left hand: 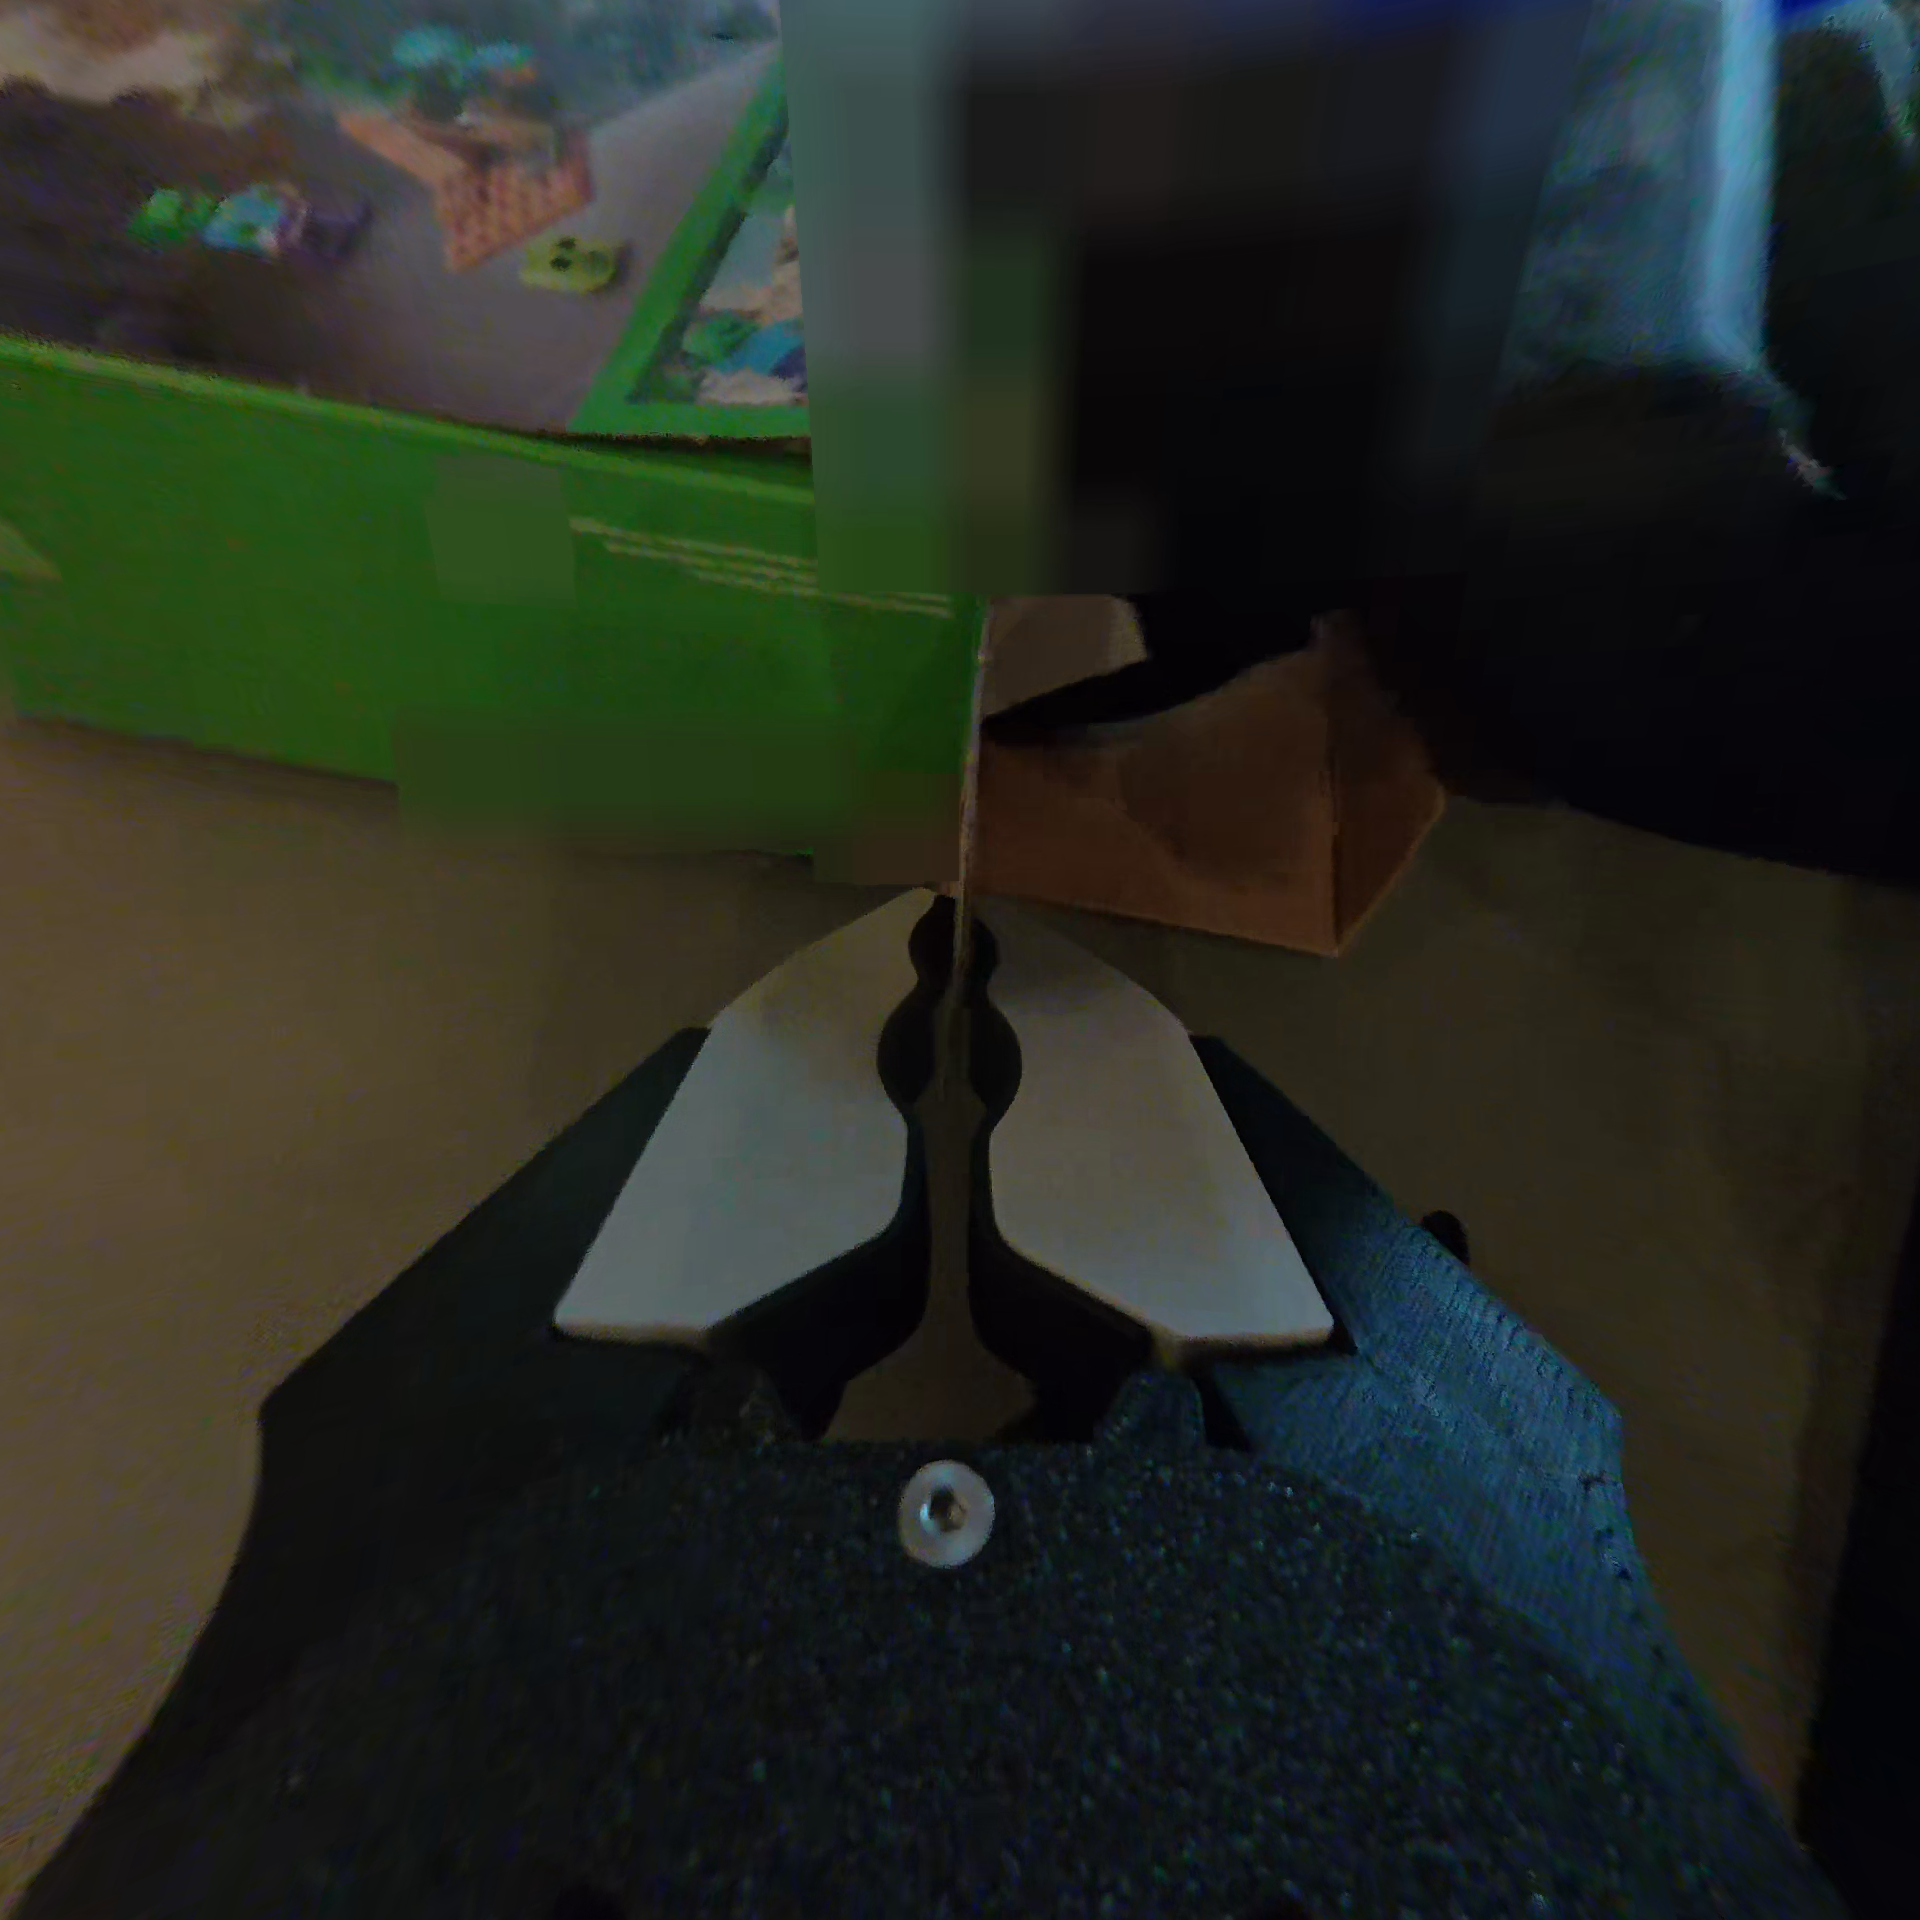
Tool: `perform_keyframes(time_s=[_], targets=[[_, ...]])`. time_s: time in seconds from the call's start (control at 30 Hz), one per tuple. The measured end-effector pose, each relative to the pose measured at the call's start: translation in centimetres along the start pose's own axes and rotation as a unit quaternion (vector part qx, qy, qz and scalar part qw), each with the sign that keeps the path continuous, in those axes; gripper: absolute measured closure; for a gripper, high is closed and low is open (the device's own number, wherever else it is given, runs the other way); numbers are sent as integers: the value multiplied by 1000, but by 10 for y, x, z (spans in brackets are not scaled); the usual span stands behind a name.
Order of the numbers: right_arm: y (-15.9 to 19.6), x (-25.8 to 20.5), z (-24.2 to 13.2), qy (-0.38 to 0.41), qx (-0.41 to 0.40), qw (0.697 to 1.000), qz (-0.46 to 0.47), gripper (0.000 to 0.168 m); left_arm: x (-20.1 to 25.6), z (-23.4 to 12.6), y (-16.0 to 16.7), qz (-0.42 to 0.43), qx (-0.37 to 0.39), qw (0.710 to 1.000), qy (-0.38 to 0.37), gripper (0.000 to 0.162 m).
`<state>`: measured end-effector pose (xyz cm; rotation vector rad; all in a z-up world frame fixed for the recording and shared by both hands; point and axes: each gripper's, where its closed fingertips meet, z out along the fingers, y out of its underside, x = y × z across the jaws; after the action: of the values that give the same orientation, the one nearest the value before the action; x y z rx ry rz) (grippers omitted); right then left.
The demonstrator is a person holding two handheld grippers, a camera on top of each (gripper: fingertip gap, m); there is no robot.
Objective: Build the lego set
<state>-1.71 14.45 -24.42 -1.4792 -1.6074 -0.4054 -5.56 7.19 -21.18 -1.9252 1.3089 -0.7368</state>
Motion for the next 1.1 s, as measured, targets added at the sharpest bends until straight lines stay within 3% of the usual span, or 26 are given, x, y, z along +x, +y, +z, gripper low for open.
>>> perform_keyframes(time_s=[0.03,0.43,0.7,0.73,0.77,0.83,0.97,1.1], targets=[[-2,-1,-3,3,4,1000,-5,168,-4,0,0,-13,-1,1000,-10,160],[-21,-12,-93,2,24,999,42,168,-17,3,2,-47,1,998,-36,160],[-11,-3,-56,-19,6,998,58,168,-11,1,-5,-27,7,999,-33,160],[-12,-4,-49,-34,3,997,63,160,-10,1,-5,-25,7,999,-32,160],[-11,-6,-43,-53,-11,996,73,129,-10,1,-5,-24,7,999,-33,160],[-15,-3,-36,-62,-4,995,83,119,-10,1,-3,-19,2,999,-36,160],[-23,-5,-33,-78,21,994,70,125,-8,0,-5,-16,7,1000,-26,160],[-27,-11,-24,-94,41,992,78,147,1,1,-3,-12,6,1000,5,160]])
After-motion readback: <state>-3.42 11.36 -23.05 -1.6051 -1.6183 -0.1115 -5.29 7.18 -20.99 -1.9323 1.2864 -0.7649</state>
